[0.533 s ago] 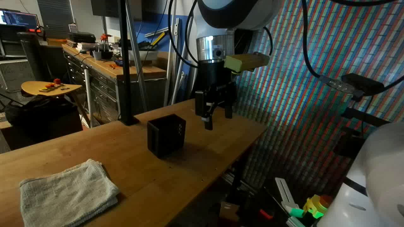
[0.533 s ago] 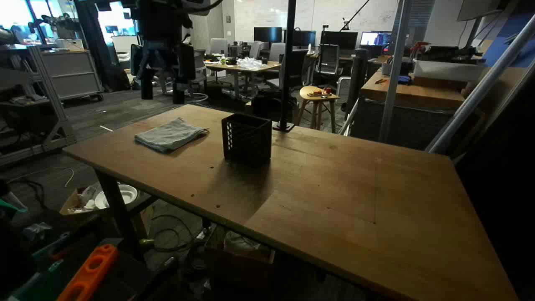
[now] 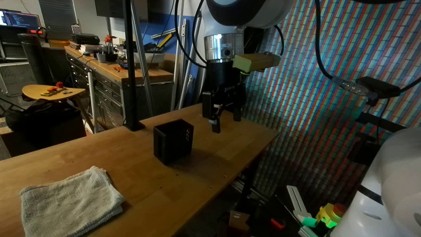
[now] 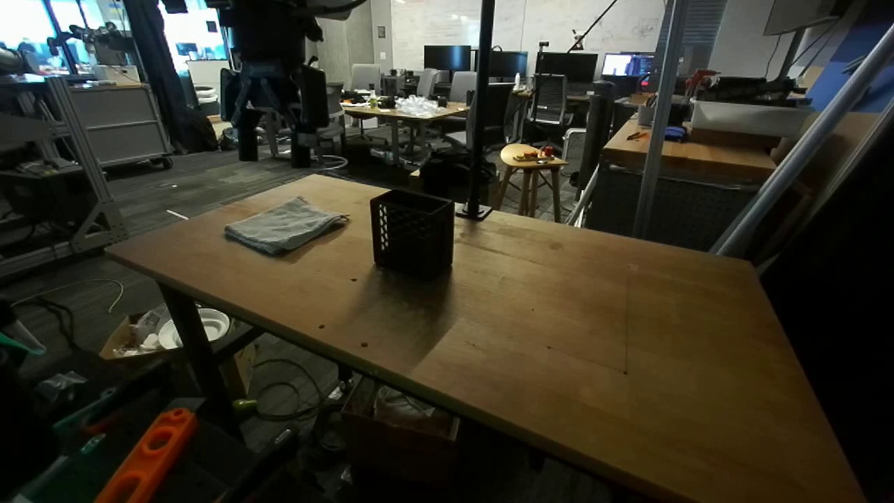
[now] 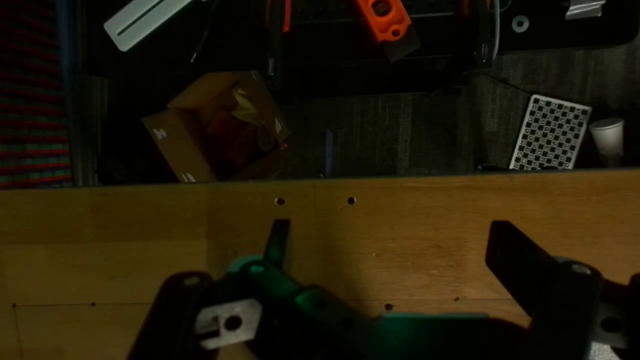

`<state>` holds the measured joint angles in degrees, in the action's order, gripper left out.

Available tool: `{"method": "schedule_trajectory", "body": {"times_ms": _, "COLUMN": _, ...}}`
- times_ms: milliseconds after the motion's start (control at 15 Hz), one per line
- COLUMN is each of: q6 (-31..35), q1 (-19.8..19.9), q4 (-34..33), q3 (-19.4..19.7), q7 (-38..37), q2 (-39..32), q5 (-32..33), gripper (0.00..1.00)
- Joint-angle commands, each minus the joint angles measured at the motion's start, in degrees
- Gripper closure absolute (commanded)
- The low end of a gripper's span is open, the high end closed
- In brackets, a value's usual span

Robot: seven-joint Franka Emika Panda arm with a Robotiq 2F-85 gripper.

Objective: Stuff the towel into the box

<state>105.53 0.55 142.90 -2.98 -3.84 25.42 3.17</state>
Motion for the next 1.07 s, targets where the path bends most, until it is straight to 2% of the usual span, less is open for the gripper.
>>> {"method": "schedule_trajectory", "body": {"times_ms": 0, "q6": -0.1, "q1": -0.4, "q4": -0.1, "q3": 0.4, "q7": -0.1, "q2": 0.0, "q5": 0.1, "gripper": 0.00}}
{"method": "schedule_trajectory", "body": {"times_ms": 667, "q6": -0.1, "q1": -0.4, "q4": -0.1, "q3": 0.4, "q7": -0.1, "q2": 0.0, "q5": 0.1, "gripper": 0.00}}
{"method": "schedule_trajectory", "body": {"times_ms": 1000, "q6": 0.8, "q1": -1.3, "q4": -3.8, "q3": -1.0, "q7": -0.9, "q2": -5.6, "q5": 0.6, "gripper": 0.00}}
